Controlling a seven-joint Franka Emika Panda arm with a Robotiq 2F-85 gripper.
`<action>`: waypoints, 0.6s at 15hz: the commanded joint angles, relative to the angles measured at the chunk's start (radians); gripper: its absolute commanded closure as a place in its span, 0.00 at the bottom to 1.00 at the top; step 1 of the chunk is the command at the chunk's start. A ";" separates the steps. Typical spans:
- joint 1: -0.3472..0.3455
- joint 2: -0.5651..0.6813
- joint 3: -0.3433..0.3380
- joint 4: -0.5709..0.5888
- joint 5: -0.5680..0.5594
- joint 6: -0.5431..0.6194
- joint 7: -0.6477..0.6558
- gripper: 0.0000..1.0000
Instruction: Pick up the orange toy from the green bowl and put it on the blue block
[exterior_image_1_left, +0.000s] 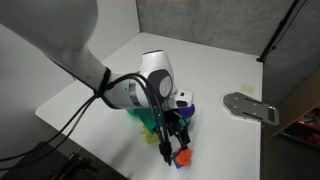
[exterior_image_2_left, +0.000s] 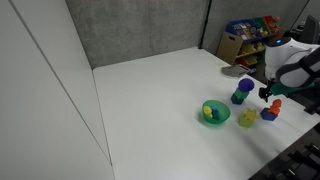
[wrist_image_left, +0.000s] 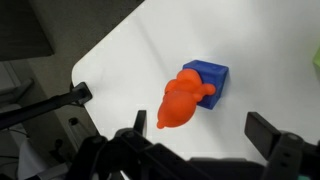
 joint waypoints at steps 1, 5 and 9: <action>-0.048 -0.085 0.069 -0.016 0.066 -0.039 -0.146 0.00; -0.066 -0.131 0.133 0.009 0.169 -0.063 -0.268 0.00; -0.083 -0.181 0.210 0.045 0.310 -0.125 -0.392 0.00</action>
